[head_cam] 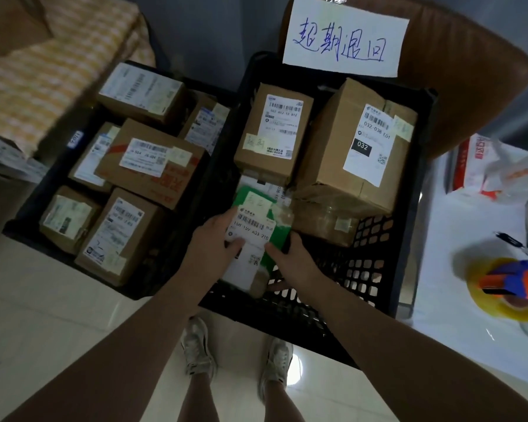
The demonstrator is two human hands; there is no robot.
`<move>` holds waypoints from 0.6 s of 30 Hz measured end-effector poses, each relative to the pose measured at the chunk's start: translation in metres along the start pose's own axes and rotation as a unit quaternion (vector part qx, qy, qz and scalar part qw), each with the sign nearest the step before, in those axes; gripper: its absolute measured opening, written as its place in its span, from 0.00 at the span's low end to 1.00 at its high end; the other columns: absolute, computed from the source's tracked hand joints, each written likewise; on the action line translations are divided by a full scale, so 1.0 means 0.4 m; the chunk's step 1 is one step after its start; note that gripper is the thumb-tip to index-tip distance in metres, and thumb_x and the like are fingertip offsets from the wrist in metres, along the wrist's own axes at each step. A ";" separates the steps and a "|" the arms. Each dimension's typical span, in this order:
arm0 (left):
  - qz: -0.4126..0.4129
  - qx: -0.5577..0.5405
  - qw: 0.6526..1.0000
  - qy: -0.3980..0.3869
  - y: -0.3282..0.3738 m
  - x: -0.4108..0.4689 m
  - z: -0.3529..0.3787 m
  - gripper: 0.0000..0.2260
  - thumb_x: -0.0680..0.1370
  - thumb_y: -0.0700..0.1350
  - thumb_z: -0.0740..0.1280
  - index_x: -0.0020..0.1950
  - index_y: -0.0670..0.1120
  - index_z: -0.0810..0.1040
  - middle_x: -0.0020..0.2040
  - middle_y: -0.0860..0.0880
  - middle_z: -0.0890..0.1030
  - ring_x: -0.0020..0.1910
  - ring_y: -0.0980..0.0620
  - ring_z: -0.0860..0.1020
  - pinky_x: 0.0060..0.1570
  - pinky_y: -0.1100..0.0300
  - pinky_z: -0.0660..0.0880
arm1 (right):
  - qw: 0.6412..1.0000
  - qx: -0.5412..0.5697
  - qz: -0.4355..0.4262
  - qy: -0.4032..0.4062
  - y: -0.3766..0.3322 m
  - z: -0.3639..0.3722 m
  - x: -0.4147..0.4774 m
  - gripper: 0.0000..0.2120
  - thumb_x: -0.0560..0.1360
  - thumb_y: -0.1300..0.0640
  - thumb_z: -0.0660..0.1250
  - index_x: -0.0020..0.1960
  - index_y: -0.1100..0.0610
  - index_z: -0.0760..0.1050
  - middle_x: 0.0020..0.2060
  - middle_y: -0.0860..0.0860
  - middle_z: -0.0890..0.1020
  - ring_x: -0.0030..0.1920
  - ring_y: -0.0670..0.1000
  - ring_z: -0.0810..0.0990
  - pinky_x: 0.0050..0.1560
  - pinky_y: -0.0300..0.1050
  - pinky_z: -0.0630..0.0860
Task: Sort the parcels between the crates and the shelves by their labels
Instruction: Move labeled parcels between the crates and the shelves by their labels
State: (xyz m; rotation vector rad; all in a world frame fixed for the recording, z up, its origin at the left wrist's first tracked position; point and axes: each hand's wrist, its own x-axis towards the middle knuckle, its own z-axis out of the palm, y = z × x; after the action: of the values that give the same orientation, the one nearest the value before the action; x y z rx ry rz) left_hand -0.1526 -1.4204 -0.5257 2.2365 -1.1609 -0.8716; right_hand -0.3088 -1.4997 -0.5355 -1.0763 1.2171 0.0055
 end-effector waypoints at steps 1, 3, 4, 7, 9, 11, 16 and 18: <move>0.005 0.004 1.000 -0.009 -0.004 0.007 -0.009 0.29 0.78 0.44 0.67 0.76 0.48 0.59 0.70 0.44 0.69 0.64 0.47 0.71 0.59 0.60 0.67 | 1.000 0.011 -0.001 0.000 0.002 0.009 0.001 0.29 0.79 0.50 0.64 0.75 0.50 0.54 0.63 0.49 0.72 0.59 0.55 0.76 0.46 0.57 0.82; 0.005 0.037 0.998 -0.044 -0.013 0.013 -0.018 0.29 0.78 0.44 0.66 0.77 0.49 0.58 0.70 0.43 0.68 0.65 0.46 0.70 0.61 0.57 0.68 | 1.000 -0.007 -0.015 0.014 0.009 0.018 0.011 0.30 0.79 0.51 0.64 0.76 0.50 0.53 0.66 0.50 0.71 0.61 0.56 0.75 0.50 0.59 0.80; 0.006 0.065 0.996 -0.058 -0.016 0.015 -0.017 0.29 0.79 0.44 0.65 0.77 0.50 0.56 0.70 0.42 0.67 0.65 0.44 0.70 0.62 0.54 0.68 | 0.999 -0.019 -0.020 0.020 0.011 0.020 0.018 0.30 0.79 0.52 0.64 0.76 0.51 0.54 0.67 0.51 0.71 0.62 0.57 0.76 0.51 0.60 0.80; 0.014 0.134 0.987 -0.084 -0.023 0.017 0.001 0.30 0.79 0.46 0.64 0.78 0.51 0.53 0.70 0.41 0.64 0.63 0.43 0.70 0.62 0.50 0.70 | 0.998 -0.049 -0.019 0.029 0.024 0.019 0.032 0.29 0.79 0.54 0.65 0.75 0.53 0.56 0.67 0.54 0.72 0.61 0.58 0.76 0.54 0.61 0.78; 0.009 0.139 0.986 -0.093 -0.034 0.014 0.017 0.30 0.79 0.45 0.64 0.78 0.52 0.53 0.70 0.42 0.63 0.62 0.44 0.71 0.61 0.52 0.70 | 0.996 -0.066 -0.032 0.040 0.041 0.016 0.035 0.29 0.78 0.54 0.66 0.75 0.54 0.57 0.66 0.54 0.73 0.60 0.58 0.77 0.53 0.61 0.79; -0.007 0.118 0.989 -0.092 -0.050 0.007 0.024 0.30 0.80 0.44 0.63 0.78 0.53 0.53 0.71 0.44 0.64 0.63 0.45 0.72 0.60 0.55 0.69 | 0.995 -0.078 -0.048 0.047 0.055 0.014 0.034 0.30 0.78 0.54 0.67 0.75 0.52 0.57 0.63 0.54 0.75 0.57 0.57 0.79 0.48 0.60 0.81; -0.019 0.138 0.984 -0.112 -0.081 0.010 0.033 0.30 0.81 0.44 0.60 0.78 0.53 0.48 0.71 0.41 0.62 0.63 0.43 0.71 0.62 0.52 0.70 | 0.990 -0.108 -0.068 0.061 0.064 0.021 0.074 0.31 0.78 0.56 0.66 0.76 0.53 0.56 0.67 0.56 0.73 0.61 0.57 0.77 0.59 0.56 0.76; 0.003 0.193 0.972 -0.137 -0.083 0.020 0.048 0.28 0.82 0.47 0.58 0.78 0.52 0.47 0.71 0.39 0.60 0.64 0.42 0.69 0.63 0.49 0.69 | 0.991 -0.104 -0.062 0.064 0.061 0.021 0.103 0.31 0.77 0.57 0.67 0.76 0.55 0.58 0.68 0.57 0.72 0.60 0.59 0.77 0.59 0.59 0.76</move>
State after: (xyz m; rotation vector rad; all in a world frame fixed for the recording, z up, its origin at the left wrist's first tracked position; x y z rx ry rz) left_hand -0.1452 -1.4117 -0.5631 2.4670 -1.5784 -1.0531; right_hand -0.2986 -1.5024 -0.5829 -1.3509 1.2837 -0.0330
